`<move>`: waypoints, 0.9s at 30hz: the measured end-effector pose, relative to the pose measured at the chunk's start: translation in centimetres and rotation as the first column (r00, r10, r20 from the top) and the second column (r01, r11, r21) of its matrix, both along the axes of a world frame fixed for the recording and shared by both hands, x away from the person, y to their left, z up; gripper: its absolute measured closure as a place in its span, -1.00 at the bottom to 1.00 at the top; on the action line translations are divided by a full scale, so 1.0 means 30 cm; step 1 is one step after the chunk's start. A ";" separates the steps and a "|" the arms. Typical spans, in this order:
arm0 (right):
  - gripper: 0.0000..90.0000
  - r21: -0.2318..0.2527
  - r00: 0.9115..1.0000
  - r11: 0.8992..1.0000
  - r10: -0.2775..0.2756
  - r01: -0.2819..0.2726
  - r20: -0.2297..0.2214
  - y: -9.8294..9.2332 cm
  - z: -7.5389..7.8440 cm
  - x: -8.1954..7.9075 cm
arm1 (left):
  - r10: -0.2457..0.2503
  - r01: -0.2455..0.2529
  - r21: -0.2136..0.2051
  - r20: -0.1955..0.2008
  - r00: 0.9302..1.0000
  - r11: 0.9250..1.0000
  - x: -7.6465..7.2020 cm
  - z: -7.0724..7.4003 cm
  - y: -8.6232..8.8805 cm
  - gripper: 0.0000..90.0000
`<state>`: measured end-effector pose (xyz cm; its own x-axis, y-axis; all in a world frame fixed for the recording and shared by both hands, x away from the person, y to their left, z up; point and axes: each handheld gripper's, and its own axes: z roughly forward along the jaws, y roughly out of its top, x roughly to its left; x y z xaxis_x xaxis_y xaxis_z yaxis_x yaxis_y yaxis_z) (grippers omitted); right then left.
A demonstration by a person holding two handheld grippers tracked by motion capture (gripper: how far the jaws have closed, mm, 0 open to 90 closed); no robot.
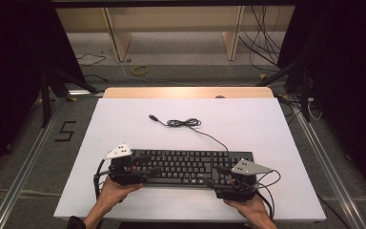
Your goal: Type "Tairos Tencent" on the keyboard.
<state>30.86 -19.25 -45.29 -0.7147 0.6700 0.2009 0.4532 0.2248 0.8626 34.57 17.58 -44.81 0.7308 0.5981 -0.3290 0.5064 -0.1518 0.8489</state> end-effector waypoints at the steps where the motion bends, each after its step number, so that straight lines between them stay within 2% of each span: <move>1: -0.24 -0.001 1.000 1.000 0.000 0.000 0.000 -0.002 -0.001 -0.001 | -0.002 0.002 0.002 0.002 1.000 1.000 -0.004 -0.002 0.002 -0.37; 16: -0.25 0.002 1.000 1.000 -0.024 0.024 0.007 -0.055 -0.008 -0.026 | -0.001 0.001 0.001 0.022 1.000 1.000 -0.058 -0.012 0.028 -0.41; 27: -0.27 -0.005 0.999 0.999 -0.048 0.048 0.026 -0.092 -0.019 -0.051 | 0.014 -0.014 -0.015 0.030 0.999 1.000 -0.096 -0.021 0.059 -0.44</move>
<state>29.33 -22.02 -45.85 -0.6868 0.7046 0.1787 0.4409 0.2084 0.8730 31.68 19.35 -45.44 0.7321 0.6037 -0.3155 0.4822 -0.1321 0.8661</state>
